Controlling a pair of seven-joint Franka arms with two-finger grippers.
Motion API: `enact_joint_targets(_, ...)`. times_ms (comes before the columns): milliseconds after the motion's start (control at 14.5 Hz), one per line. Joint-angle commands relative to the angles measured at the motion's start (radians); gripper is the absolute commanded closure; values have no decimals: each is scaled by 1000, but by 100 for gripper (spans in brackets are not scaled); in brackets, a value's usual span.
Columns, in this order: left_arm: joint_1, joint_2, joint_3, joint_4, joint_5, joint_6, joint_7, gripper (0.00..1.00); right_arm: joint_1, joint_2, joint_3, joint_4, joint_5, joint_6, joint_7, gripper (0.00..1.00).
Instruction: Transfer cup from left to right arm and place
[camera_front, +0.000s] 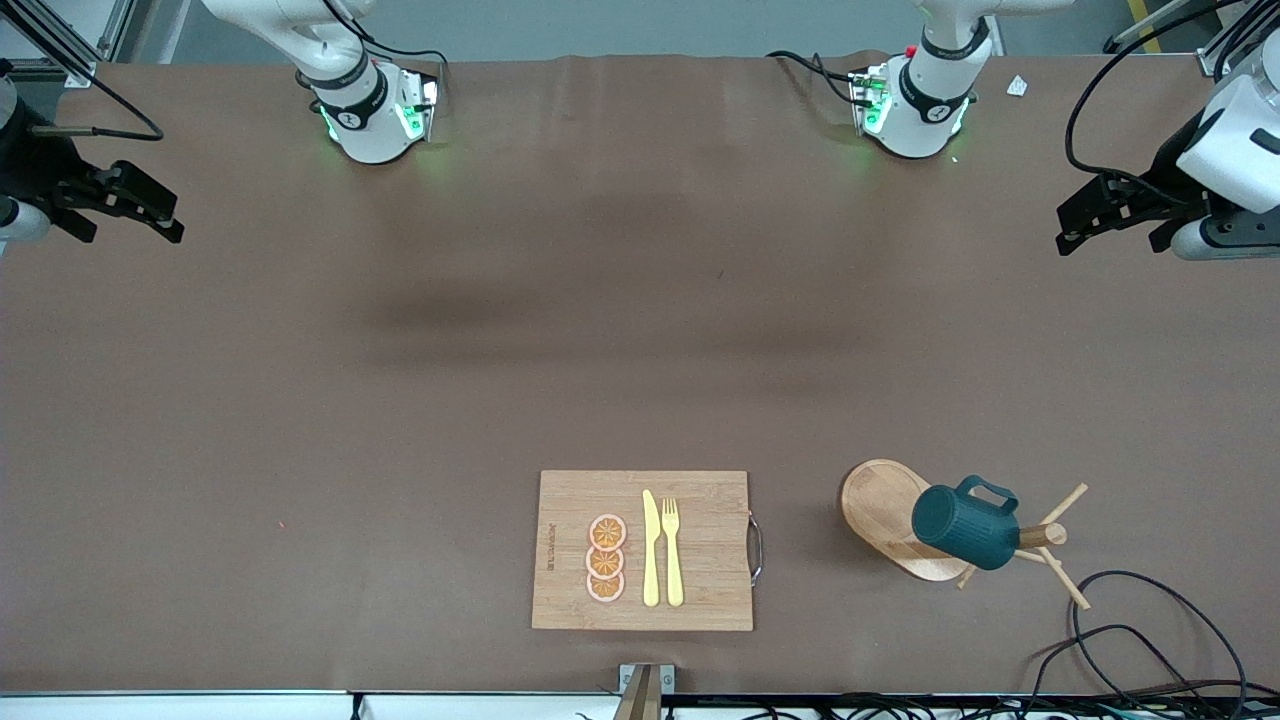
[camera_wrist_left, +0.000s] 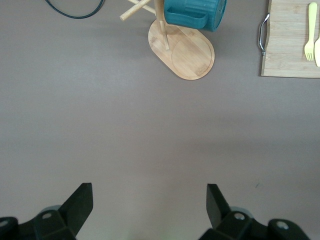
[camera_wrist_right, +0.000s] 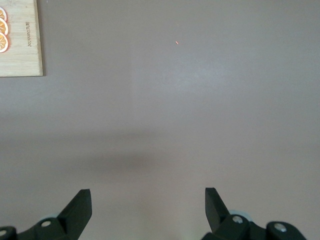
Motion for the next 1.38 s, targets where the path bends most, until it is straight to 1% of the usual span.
enact_joint_targets(0,5,4,1,19,-3,-13,16,0,-4,-10,3,-3,15,-11,1,0)
enact_joint_targets(138,20,10,1,37,-7,-13,16,0,-4,-9,3,-3,15,-10,1,0)
enact_joint_targets(275,25,52,3,57,-23,-11,8,0,-4,-9,3,-3,15,-10,0,0)
enact_joint_targets(344,46,92,19,89,-74,-11,5,0,-4,-9,3,-3,15,-10,1,0)
enact_joint_targets(482,108,145,24,97,-199,18,-12,0,-4,-9,3,-3,15,-10,1,0)
enact_joint_targets(551,143,172,24,97,-242,72,-33,0,-4,-9,3,-3,15,-10,0,0)
enact_joint_targets(620,149,189,24,96,-262,138,-68,0,-4,-9,3,-3,15,-10,0,0)
enact_joint_targets(689,152,212,24,93,-270,203,-125,0,-4,-9,3,-3,15,-10,0,0)
enact_joint_targets(826,152,261,24,94,-298,286,-208,0,-4,-9,3,-3,15,-10,1,0)
enact_joint_targets(964,151,319,24,94,-361,376,-335,0,-3,-9,3,-3,15,-10,1,0)
enact_joint_targets(1102,151,373,24,96,-396,441,-438,0,-3,-9,3,-3,15,-11,1,0)
enact_joint_targets(1239,134,413,24,102,-399,450,-519,0,-3,-9,3,-3,15,-11,0,0)
enact_joint_targets(1308,132,438,18,123,-399,470,-595,0,-3,-9,3,-3,15,-11,1,0)
